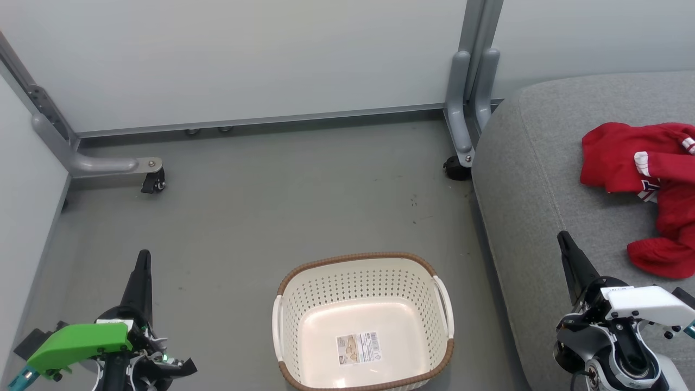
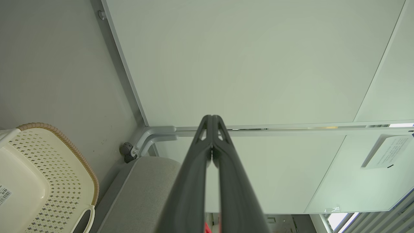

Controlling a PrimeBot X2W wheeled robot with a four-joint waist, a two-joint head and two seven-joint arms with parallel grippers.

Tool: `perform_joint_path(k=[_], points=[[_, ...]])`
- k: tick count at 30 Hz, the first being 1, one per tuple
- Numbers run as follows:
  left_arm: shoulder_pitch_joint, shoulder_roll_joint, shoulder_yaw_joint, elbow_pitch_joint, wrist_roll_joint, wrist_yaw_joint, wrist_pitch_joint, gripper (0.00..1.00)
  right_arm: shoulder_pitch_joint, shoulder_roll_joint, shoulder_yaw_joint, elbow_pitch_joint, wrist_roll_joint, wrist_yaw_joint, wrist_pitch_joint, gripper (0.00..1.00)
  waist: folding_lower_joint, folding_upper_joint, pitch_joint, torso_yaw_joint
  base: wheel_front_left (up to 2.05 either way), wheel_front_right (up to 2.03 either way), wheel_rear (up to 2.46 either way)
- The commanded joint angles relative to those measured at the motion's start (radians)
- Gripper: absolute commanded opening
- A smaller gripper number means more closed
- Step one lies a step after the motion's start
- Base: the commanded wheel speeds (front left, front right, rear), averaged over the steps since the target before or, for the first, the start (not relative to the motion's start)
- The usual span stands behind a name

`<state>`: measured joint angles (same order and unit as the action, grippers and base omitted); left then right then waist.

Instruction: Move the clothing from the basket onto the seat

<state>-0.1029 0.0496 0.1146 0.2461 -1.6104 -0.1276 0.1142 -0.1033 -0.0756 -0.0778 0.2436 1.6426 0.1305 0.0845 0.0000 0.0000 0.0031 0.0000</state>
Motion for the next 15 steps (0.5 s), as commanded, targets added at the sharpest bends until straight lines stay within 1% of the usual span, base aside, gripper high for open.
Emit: perform_joint_path(k=[1, 15], points=[[-0.011, 0.0, 0.002, -0.002, -0.004, -0.006, 0.004, 0.0, -0.006, 0.0, -0.002, 0.002, -0.002, 0.0, 0.003, 0.0, 0.0, 0.0, 0.0, 0.0, 0.0, 0.0, 0.0], [-0.011, 0.001, 0.002, -0.002, -0.004, -0.006, 0.004, 0.0, -0.006, 0.005, -0.008, 0.003, -0.007, 0.0, 0.009, 0.0, 0.0, 0.0, 0.0, 0.0, 0.0, 0.0, 0.0]])
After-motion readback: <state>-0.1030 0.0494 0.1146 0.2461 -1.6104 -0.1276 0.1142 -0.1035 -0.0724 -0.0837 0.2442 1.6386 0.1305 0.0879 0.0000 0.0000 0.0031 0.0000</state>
